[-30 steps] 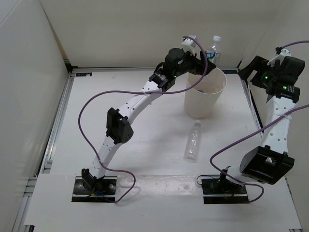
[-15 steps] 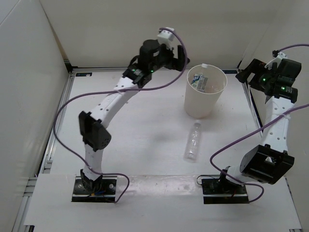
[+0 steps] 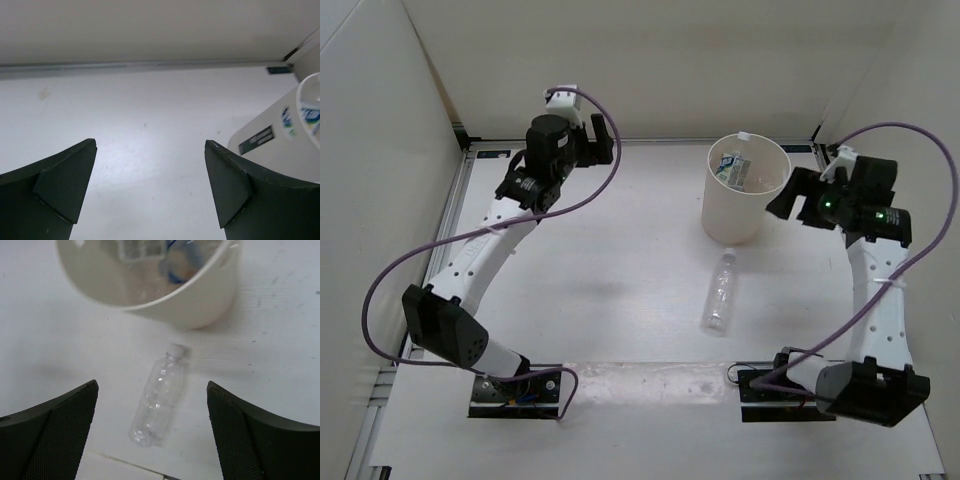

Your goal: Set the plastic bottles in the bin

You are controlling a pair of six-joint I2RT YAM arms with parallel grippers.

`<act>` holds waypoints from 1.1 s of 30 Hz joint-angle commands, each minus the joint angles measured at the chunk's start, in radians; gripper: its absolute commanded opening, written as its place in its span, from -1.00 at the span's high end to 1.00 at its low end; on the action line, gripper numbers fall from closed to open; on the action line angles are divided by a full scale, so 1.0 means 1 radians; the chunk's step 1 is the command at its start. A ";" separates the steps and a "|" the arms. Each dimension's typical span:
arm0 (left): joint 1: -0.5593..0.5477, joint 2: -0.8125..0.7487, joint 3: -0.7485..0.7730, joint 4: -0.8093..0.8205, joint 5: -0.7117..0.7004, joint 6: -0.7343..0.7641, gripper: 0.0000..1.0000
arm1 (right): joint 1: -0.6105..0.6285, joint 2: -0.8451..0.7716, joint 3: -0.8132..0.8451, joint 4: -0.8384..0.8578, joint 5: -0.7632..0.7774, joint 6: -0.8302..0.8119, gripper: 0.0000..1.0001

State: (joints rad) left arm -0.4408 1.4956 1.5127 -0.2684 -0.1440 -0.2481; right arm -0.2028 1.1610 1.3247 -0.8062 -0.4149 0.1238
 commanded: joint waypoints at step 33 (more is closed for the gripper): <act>-0.041 -0.569 -0.405 -0.345 -0.376 -0.023 -0.99 | 0.468 -0.018 -0.495 0.102 0.102 0.142 -0.81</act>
State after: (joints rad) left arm -0.5007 0.9775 1.1057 -0.5465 -0.4454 -0.2054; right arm 0.2192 1.1011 0.8345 -0.7818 -0.3176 0.2592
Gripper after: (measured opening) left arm 0.994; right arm 0.904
